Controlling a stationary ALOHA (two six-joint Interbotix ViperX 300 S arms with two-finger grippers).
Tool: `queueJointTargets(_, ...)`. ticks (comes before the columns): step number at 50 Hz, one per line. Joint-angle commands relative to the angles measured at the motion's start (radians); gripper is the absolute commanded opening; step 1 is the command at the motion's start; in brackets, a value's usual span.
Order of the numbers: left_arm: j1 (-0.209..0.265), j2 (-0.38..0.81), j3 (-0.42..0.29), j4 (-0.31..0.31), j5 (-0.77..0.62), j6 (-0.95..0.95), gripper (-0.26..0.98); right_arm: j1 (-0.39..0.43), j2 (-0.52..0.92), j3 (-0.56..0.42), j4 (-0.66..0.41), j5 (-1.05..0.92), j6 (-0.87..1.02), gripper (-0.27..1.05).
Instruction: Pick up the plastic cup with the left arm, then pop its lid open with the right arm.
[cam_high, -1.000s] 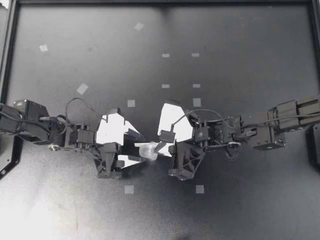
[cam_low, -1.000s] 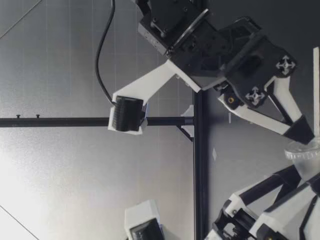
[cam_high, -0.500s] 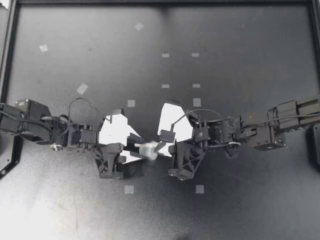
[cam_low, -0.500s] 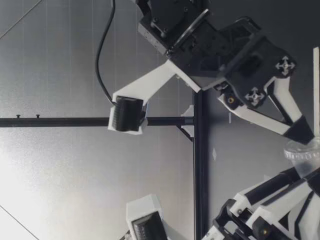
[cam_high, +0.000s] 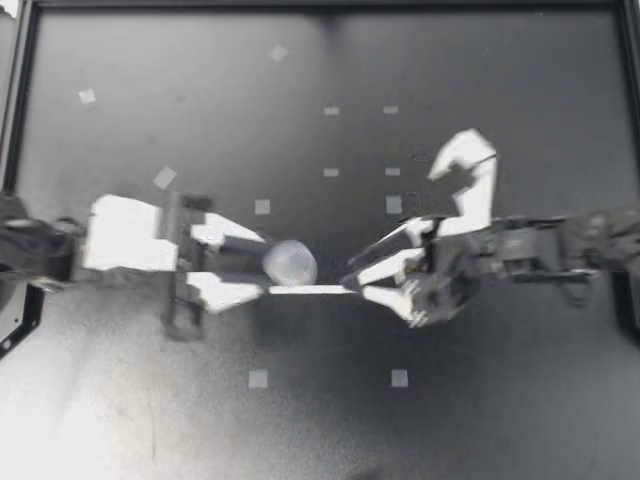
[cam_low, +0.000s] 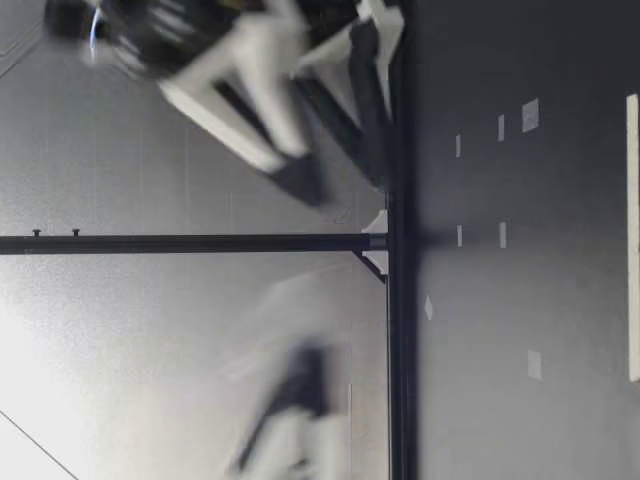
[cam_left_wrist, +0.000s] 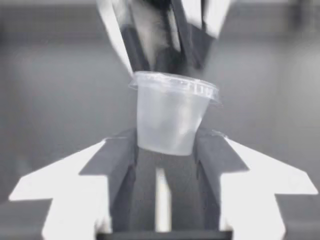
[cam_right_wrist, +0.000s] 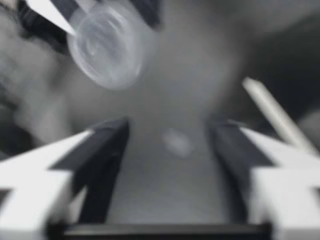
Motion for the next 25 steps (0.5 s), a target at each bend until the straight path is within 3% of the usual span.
queueJointTargets(1, 0.000, -0.037, 0.038, -0.020, -0.161, 0.023, 0.09, 0.003, 0.018, 0.046, 0.000, -0.311, 0.110, 0.67)
queueJointTargets(9, 0.000, -0.014, 0.034, -0.028, -0.193, 0.029, 0.09, 0.005, 0.187, 0.008, -0.005, -0.666, 0.236, 0.66)
queueJointTargets(15, 0.000, 0.012, -0.005, -0.028, -0.149, 0.029, 0.09, -0.006, 0.244, -0.063, -0.040, -0.673, 0.255, 0.66)
queueJointTargets(25, 0.000, 0.043, -0.055, -0.028, -0.067, 0.038, 0.09, -0.054, 0.201, -0.094, -0.133, -0.617, 0.255, 0.66)
